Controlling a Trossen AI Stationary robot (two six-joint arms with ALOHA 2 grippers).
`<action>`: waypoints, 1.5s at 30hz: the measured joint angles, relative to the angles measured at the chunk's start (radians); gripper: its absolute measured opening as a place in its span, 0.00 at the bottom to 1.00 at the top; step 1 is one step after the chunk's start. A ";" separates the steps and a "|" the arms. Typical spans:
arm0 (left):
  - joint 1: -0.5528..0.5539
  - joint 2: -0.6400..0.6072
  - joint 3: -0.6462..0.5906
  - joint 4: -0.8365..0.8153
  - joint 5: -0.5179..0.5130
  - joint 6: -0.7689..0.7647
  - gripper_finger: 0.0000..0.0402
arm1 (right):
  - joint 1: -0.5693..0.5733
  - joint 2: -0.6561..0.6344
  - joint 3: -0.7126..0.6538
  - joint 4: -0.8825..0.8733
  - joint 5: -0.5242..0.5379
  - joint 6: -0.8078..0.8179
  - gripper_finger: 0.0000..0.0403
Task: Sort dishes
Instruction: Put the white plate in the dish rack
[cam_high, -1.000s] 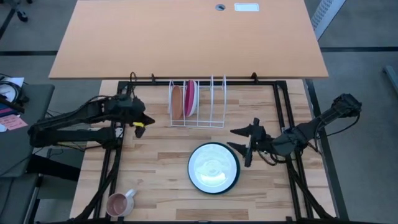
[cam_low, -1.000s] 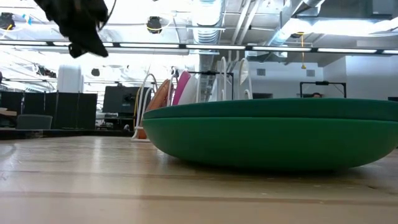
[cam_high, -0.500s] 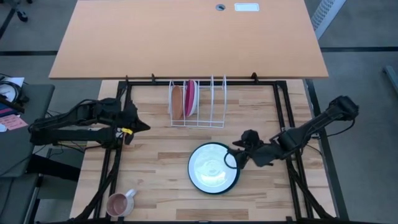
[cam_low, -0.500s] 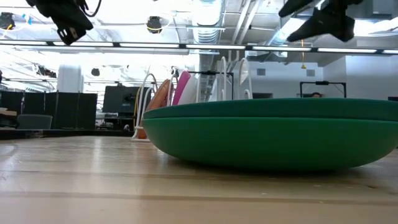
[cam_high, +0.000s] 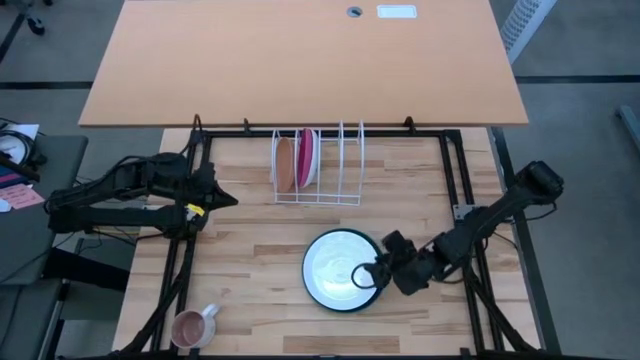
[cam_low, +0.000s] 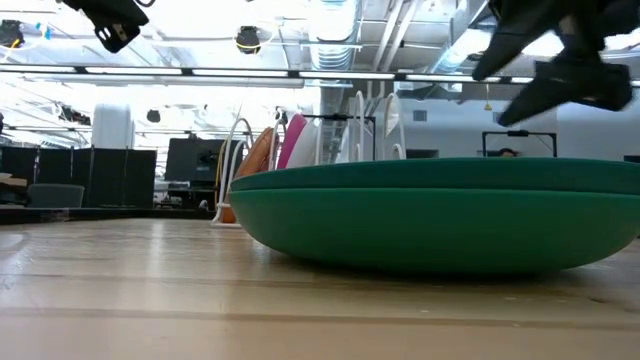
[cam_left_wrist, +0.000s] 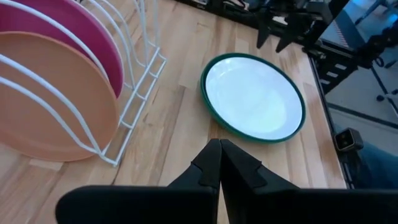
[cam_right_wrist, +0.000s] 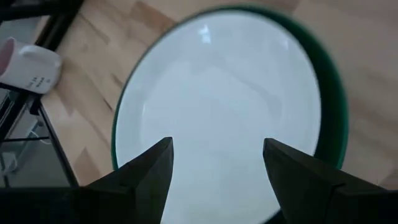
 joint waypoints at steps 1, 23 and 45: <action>0.000 0.001 0.000 0.000 0.000 0.001 0.00 | 0.011 0.010 0.000 0.001 -0.006 0.021 0.63; 0.000 0.106 0.000 0.002 -0.012 0.022 0.00 | -0.017 0.091 0.012 -0.107 -0.230 0.145 0.63; 0.000 0.138 0.000 0.002 -0.031 0.029 0.00 | -0.022 0.098 0.049 -0.092 -0.221 0.076 0.63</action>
